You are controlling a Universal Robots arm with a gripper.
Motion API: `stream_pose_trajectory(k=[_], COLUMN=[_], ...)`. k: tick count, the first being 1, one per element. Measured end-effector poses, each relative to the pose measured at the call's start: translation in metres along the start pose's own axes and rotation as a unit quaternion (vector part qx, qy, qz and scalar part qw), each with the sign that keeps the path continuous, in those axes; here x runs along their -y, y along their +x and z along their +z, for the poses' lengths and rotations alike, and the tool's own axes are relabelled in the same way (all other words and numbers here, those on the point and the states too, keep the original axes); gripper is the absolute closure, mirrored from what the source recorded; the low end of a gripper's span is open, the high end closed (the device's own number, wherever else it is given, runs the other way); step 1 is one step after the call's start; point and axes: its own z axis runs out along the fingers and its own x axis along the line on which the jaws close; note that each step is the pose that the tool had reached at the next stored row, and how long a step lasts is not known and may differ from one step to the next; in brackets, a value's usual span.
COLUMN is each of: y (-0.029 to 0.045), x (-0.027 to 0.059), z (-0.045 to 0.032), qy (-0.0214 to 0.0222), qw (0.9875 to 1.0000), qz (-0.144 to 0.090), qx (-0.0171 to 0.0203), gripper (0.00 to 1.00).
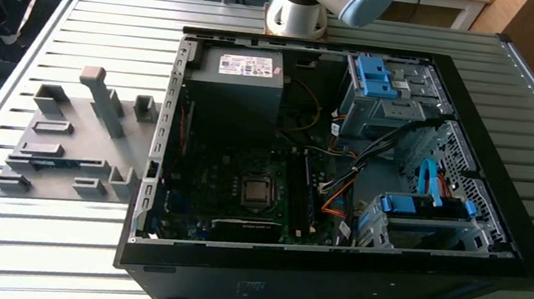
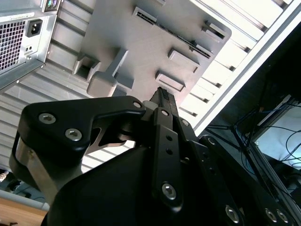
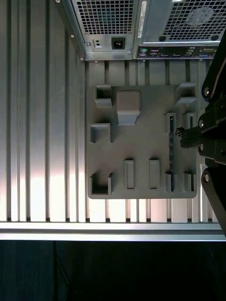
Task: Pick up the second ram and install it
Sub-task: 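Pick up the second ram and move it above second insertion slot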
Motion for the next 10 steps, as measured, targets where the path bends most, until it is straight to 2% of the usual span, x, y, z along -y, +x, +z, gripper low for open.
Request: stream_pose_trajectory(k=[6,10], y=[0.0001,0.0001], x=[0.0000,0.0000], z=[0.0000,0.0000], qy=[-0.0001,-0.0003], qw=[1.0000,0.9998], qz=[-0.002,-0.020], qx=[-0.0001,-0.0009], gripper=[0.89,0.89])
